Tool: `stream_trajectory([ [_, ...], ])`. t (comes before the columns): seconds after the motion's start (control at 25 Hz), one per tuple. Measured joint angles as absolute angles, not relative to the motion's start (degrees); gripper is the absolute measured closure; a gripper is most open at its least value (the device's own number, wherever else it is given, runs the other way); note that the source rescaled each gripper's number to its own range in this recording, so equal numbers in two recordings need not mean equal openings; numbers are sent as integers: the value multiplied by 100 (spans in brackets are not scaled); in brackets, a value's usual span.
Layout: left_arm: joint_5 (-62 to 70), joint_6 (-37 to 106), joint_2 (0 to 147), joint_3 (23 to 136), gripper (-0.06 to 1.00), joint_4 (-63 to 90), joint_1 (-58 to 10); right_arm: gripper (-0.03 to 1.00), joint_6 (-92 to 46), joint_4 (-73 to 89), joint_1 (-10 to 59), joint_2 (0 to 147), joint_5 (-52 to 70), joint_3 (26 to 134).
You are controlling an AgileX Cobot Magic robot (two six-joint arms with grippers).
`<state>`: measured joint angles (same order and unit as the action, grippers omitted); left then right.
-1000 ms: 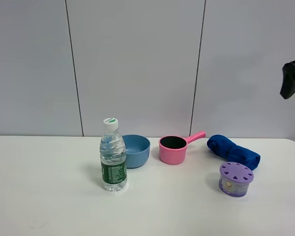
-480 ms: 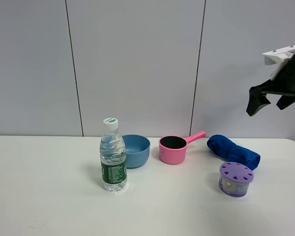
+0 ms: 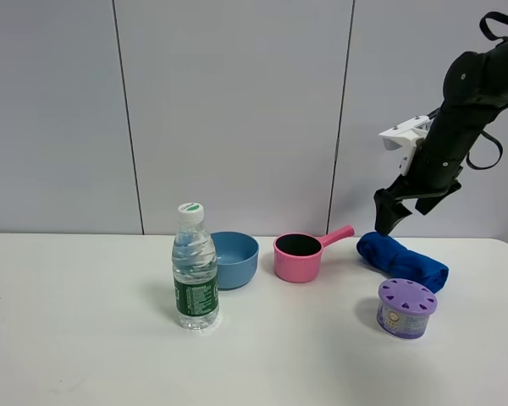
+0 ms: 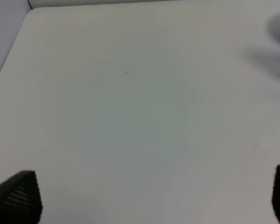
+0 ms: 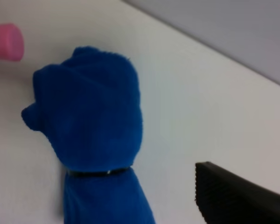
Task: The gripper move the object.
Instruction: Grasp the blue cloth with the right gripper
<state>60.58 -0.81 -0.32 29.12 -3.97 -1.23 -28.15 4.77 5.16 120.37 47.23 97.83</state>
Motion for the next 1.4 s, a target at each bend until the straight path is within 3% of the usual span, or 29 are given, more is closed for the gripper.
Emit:
stream_trajectory([
  [0.48,6058,-81,-32,2912,-6,-397,-123,-3,-2177,-432,550,12284,4517,9787],
  [1.4,6058,-81,-32,2912,-6,-397,-123,-3,-1972,-126,550,13156,3441,9789],
])
